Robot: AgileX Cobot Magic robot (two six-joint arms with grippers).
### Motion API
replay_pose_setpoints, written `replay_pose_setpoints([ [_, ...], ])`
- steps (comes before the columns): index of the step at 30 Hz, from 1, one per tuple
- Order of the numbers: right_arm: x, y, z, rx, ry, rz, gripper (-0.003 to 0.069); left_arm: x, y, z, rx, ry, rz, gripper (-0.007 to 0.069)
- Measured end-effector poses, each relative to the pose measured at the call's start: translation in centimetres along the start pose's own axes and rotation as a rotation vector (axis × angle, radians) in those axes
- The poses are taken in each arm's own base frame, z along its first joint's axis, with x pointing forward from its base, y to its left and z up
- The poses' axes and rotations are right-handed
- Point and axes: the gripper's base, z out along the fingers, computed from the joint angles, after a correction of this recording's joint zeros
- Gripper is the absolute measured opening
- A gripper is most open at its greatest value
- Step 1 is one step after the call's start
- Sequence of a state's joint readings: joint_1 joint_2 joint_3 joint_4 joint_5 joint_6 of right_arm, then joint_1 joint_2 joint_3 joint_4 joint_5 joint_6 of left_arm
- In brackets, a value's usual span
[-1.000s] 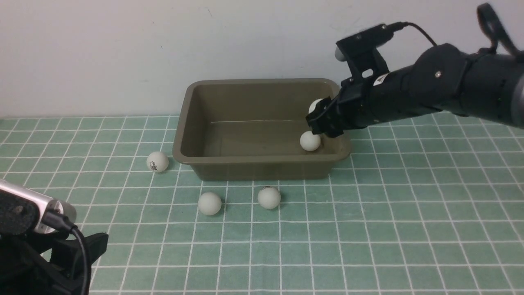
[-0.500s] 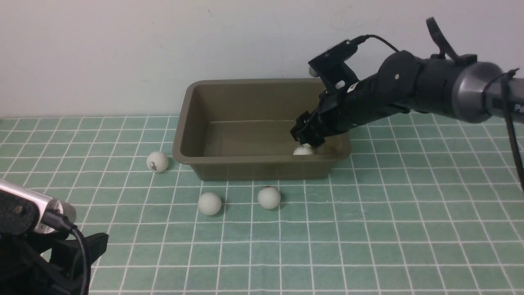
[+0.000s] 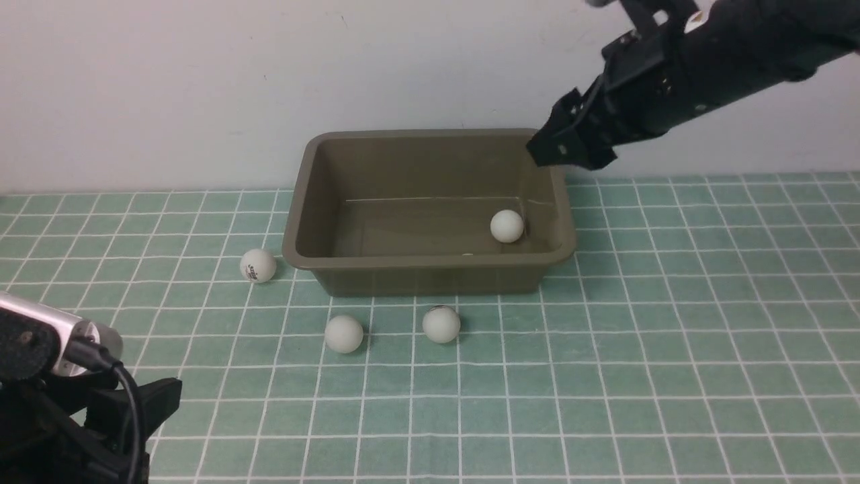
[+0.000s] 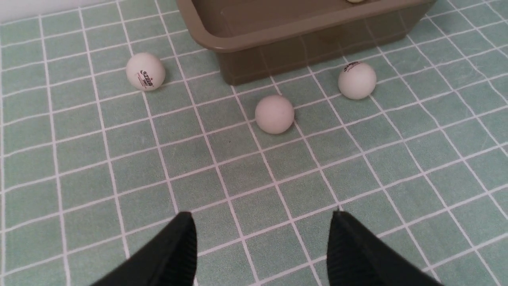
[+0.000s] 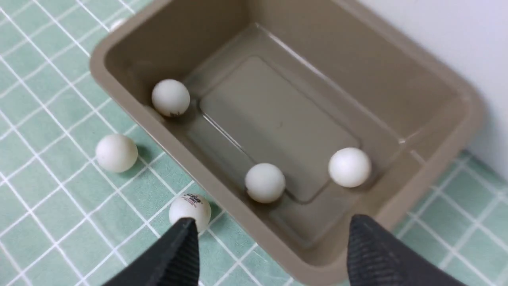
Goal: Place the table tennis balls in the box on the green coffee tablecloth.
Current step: 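Reach for and grasp a ping pong ball on the table beside the basket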
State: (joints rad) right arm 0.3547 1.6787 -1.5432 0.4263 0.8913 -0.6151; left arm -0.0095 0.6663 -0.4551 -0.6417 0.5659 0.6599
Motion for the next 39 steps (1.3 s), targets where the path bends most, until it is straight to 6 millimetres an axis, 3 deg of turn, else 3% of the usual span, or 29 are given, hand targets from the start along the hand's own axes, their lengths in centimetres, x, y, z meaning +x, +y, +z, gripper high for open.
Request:
replay_pose_setpoints([
  [4, -0.8, 1.1, -5.3, 0.050, -0.051, -0.028, 0.0444, -0.9, 0.2, 0.1, -0.013, -0.021, -0.061, 0.0406],
  [8, -1.2, 2.6, -11.7, 0.112, -0.135, -0.056, 0.0441, -3.9, 1.0, 0.9, -0.024, -0.005, -0.132, 0.0406],
  [12, -0.7, 4.0, -15.4, 0.113, -0.161, -0.053, 0.0441, -7.8, 3.2, 3.6, -0.052, 0.135, -0.095, 0.0406],
  [15, -0.5, 4.4, -16.2, 0.108, -0.158, -0.052, 0.0441, -8.9, 4.5, 5.0, -0.055, 0.242, -0.071, 0.0406],
  [20, -0.1, 4.9, -17.3, 0.101, -0.155, -0.047, 0.0441, -10.2, 8.4, 8.4, -0.081, 0.453, -0.050, 0.0406],
  [25, -0.1, 5.1, -17.5, 0.089, -0.157, -0.040, 0.0441, -10.6, 11.2, 11.7, -0.027, 0.505, 0.077, 0.0406],
  [30, -0.1, 5.1, -17.5, 0.086, -0.157, -0.039, 0.0441, -10.3, 12.2, 15.5, 0.064, 0.413, 0.236, 0.0406],
  [34, 0.0, 5.1, -17.5, 0.083, -0.151, -0.039, 0.0441, -10.4, 13.3, 18.7, 0.042, 0.249, 0.214, 0.0406],
  [39, 0.0, 5.2, -17.5, 0.077, -0.150, -0.036, 0.0441, -9.7, 14.0, 21.1, 0.062, 0.183, 0.125, 0.0406],
])
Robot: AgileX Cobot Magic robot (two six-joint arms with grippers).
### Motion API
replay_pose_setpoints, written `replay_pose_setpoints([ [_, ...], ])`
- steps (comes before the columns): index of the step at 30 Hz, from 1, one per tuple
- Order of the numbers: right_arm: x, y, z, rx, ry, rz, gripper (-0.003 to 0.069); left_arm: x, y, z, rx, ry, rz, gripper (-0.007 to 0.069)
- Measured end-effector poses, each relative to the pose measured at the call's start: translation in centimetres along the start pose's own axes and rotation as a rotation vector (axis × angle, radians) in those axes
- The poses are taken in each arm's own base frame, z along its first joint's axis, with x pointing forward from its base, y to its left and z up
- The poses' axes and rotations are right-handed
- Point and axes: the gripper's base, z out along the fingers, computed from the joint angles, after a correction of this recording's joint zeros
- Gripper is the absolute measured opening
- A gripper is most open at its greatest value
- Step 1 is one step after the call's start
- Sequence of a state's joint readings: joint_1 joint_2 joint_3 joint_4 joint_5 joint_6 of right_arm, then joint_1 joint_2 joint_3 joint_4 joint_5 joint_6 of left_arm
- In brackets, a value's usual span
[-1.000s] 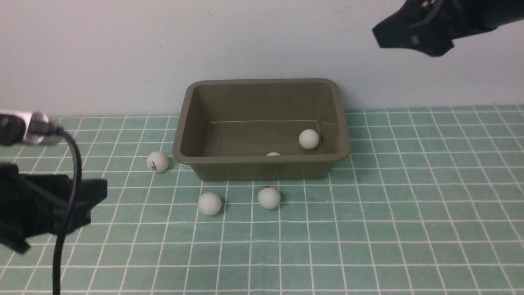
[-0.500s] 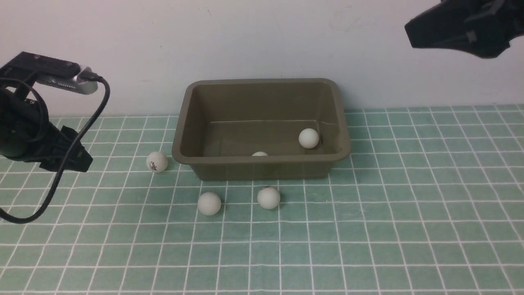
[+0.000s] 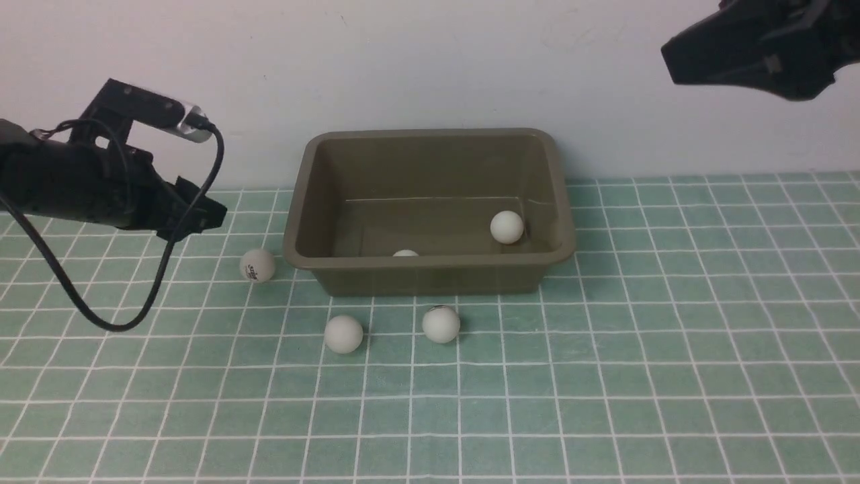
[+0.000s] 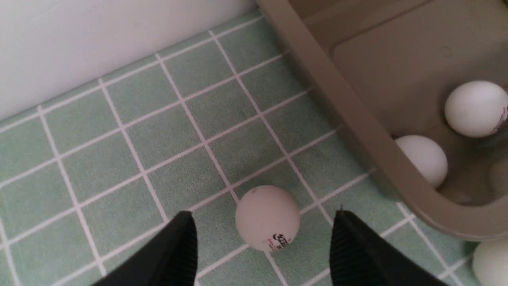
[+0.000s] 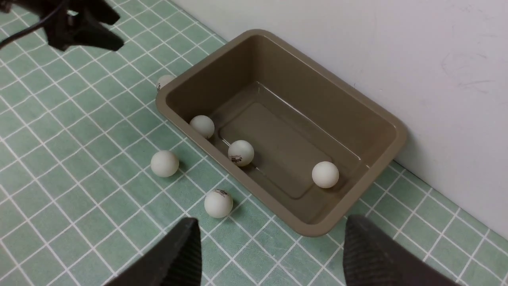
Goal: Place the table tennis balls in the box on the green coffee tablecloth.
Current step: 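Reach for and grasp a ping pong ball on the table beside the basket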
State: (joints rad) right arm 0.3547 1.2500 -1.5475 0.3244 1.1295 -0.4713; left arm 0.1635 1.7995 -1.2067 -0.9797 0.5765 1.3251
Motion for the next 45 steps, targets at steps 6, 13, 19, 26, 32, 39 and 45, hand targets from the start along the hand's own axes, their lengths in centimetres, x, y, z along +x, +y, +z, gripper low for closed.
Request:
replay_pose_setpoints([
  [6, 0.0, 0.1, 0.0, -0.010, -0.005, 0.009, 0.0441, 1.8, 0.4, 3.3, 0.119, 0.055, 0.185, 0.0409],
  [13, 0.1, 0.2, 0.0, -0.024, 0.014, 0.012, 0.0441, 2.5, 1.0, 5.7, 0.184, 0.072, 0.172, 0.0475],
  [19, 0.1, 0.2, 0.0, -0.023, 0.013, 0.012, 0.0441, 2.4, 1.4, 5.9, 0.149, 0.065, 0.175, 0.0521],
  [26, -0.1, 0.1, 0.0, -0.013, -0.007, 0.012, 0.0441, 3.8, 2.0, 8.2, 0.183, 0.097, 0.160, 0.0524],
  [32, -0.2, 0.1, 0.0, -0.008, -0.017, 0.012, 0.0441, 3.8, 2.7, 9.9, 0.204, 0.095, 0.159, 0.0471],
  [39, -0.4, 0.0, 0.0, 0.002, -0.042, 0.014, 0.0441, 3.8, 2.9, 9.6, 0.199, 0.121, 0.143, 0.0346],
  [45, -0.4, 0.0, 0.0, 0.001, -0.046, 0.016, 0.0441, -0.1, 2.8, 5.3, 0.133, 0.013, 0.124, 0.0346],
])
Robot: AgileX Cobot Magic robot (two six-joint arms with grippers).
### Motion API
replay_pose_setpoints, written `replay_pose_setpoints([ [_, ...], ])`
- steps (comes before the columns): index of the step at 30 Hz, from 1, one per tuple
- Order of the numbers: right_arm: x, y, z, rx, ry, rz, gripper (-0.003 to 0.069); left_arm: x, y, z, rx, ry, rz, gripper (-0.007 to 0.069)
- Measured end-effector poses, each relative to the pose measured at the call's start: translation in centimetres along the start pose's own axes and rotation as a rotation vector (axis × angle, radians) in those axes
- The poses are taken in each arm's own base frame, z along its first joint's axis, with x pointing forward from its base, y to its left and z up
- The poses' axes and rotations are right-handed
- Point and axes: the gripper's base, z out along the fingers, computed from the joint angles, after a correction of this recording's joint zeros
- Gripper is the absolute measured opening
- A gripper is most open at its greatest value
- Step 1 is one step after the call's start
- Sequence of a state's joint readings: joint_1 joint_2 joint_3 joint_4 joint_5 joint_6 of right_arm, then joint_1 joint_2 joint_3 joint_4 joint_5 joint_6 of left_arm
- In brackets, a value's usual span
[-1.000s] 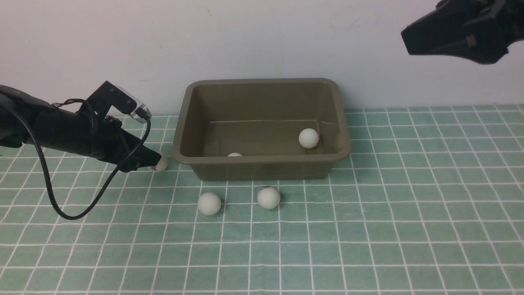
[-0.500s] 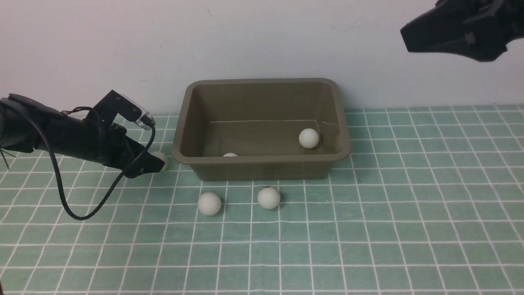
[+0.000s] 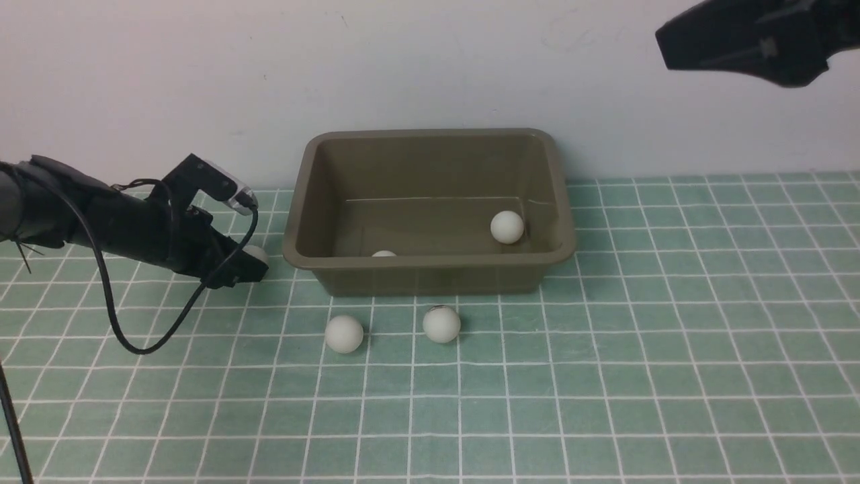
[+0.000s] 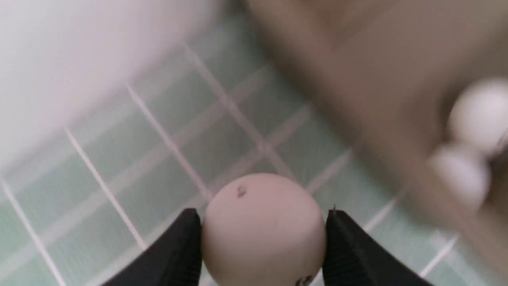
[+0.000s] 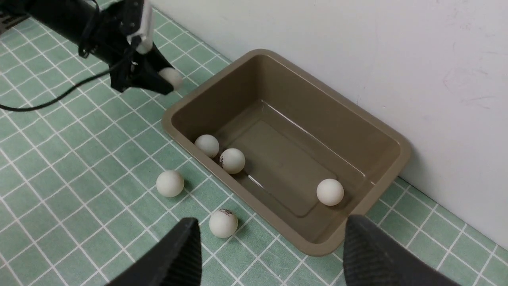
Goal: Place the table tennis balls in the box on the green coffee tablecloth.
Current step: 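Reach for and grasp a ping pong ball on the table beside the basket, then drop the ball into the bin, then reach for and grasp a ping pong ball on the table beside the basket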
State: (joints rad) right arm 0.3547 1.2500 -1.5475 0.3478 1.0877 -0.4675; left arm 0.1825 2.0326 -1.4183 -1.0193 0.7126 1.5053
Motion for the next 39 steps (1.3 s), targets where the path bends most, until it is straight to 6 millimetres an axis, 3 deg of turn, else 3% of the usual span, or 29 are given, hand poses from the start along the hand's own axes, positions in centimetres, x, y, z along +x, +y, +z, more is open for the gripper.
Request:
replay_pose_setpoints([
  [5, 0.0, 0.0, 0.0, 0.001, 0.001, -0.001, 0.0441, -4.0, -1.8, -3.0, 0.047, -0.207, -0.003, 0.0346],
  [9, 0.0, 0.0, 0.0, 0.002, 0.001, 0.002, 0.0441, -5.3, -5.2, -1.1, 0.232, -0.264, 0.170, 0.0346],
  [15, 0.0, 0.0, 0.0, 0.002, 0.001, 0.013, 0.0440, -5.6, -8.2, 2.4, 0.311, -0.186, 0.266, 0.0346],
  [19, 0.0, 0.0, 0.0, 0.002, 0.001, 0.020, 0.0440, -5.1, -8.7, 3.9, 0.283, -0.084, 0.269, 0.0396],
  [24, 0.0, 0.0, 0.0, 0.003, 0.001, 0.020, 0.0440, -5.4, -8.5, 3.9, 0.240, -0.036, 0.183, 0.0503],
  [26, 0.0, 0.0, 0.0, 0.003, 0.001, 0.020, 0.0440, -5.9, -8.3, 3.2, 0.216, -0.031, 0.141, 0.0530],
  [30, 0.0, 0.0, 0.0, 0.003, 0.001, 0.020, 0.0440, -7.2, -7.7, 0.1, 0.149, -0.025, 0.045, 0.0535],
  [34, 0.0, 0.0, 0.0, 0.003, 0.001, 0.020, 0.0440, -8.1, -6.6, -5.3, 0.035, 0.013, -0.085, 0.0483],
  [35, 0.0, 0.0, 0.0, 0.003, 0.001, 0.020, 0.0440, -8.0, -6.4, -5.4, 0.030, 0.022, -0.094, 0.0483],
  [37, 0.0, 0.0, 0.0, 0.003, 0.001, 0.020, 0.0440, -7.9, -6.0, -8.9, -0.056, 0.076, -0.155, 0.0439],
  [39, 0.0, 0.0, 0.0, 0.003, 0.001, 0.020, 0.0440, -7.6, -6.2, -10.8, -0.083, 0.126, -0.218, 0.0412],
])
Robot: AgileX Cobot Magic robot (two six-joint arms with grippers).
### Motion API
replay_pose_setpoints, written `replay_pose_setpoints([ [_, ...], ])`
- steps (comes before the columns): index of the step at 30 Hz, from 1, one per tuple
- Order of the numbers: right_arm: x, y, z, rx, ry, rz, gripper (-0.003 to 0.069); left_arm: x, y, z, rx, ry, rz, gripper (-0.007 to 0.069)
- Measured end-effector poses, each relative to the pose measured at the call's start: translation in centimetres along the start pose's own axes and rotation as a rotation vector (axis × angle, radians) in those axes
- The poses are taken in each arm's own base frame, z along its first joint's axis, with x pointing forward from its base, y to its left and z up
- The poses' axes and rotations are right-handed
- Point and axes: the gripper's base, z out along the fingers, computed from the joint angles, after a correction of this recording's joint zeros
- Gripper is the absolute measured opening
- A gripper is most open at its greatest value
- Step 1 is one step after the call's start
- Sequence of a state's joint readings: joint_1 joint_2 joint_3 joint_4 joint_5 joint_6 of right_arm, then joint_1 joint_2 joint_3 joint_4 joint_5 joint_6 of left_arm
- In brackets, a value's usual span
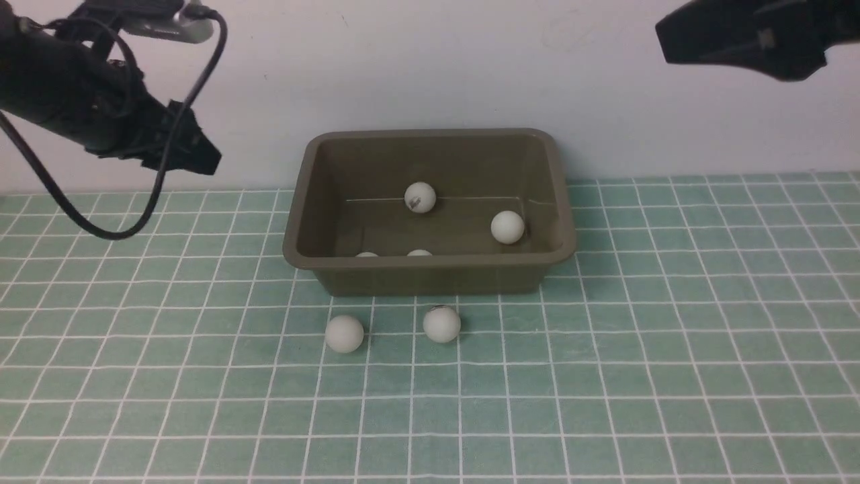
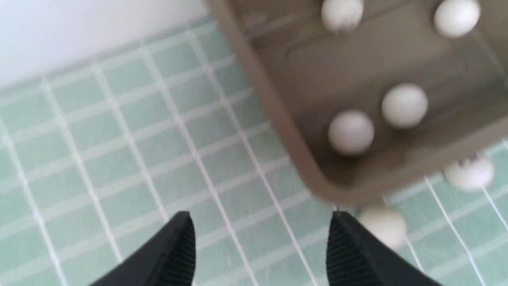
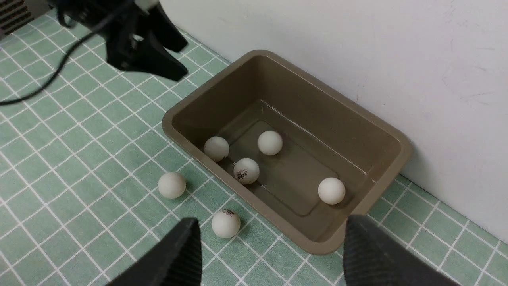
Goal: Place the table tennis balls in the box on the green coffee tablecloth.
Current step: 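Reach for and grasp a ping pong ball on the table beside the basket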
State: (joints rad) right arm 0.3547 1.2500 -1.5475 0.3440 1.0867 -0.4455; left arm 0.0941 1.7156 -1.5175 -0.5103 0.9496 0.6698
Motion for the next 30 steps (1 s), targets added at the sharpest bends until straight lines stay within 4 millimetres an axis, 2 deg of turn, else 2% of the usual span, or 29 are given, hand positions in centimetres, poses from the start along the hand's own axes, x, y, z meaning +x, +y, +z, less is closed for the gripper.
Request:
replay_pose_setpoints([
  [5, 0.0, 0.0, 0.0, 0.000, 0.000, -0.017, 0.0440, 1.2, -1.5, -3.4, 0.039, 0.116, -0.093, 0.0355],
  [8, 0.0, 0.0, 0.0, -0.001, 0.002, -0.018, 0.0440, 1.7, -2.5, -4.3, 0.082, 0.149, -0.115, 0.0309],
  [11, 0.2, 0.0, 0.2, -0.002, 0.009, -0.017, 0.0440, 2.5, -3.0, -4.5, 0.100, 0.161, -0.125, 0.0275],
  [13, 0.4, 0.0, 0.4, -0.005, 0.018, -0.017, 0.0440, 3.8, -3.5, -4.4, 0.113, 0.188, -0.135, 0.0248],
  [14, 0.6, 0.0, 0.5, -0.007, 0.024, -0.016, 0.0440, 5.7, -4.1, -4.2, 0.131, 0.232, -0.149, 0.0234],
  [17, 1.0, 0.0, 0.9, -0.012, 0.040, -0.016, 0.0440, 8.8, -5.4, -4.0, 0.174, 0.284, -0.164, 0.0229],
  [20, 1.2, 0.0, 1.1, -0.016, 0.047, -0.017, 0.0440, 11.4, -7.0, -3.0, 0.267, 0.236, -0.181, 0.0230],
  [25, 1.1, 0.1, 1.2, -0.027, 0.028, -0.011, 0.0440, 12.0, -9.6, -1.0, 0.385, 0.087, -0.089, 0.0266],
  [27, 1.1, 0.2, 1.2, -0.034, 0.025, -0.008, 0.0440, 11.6, -11.3, 0.0, 0.378, 0.016, 0.032, 0.0313],
  [30, 1.0, 0.3, 1.2, -0.044, 0.020, -0.001, 0.0440, 10.9, -12.2, 0.8, 0.336, -0.034, 0.077, 0.0358],
])
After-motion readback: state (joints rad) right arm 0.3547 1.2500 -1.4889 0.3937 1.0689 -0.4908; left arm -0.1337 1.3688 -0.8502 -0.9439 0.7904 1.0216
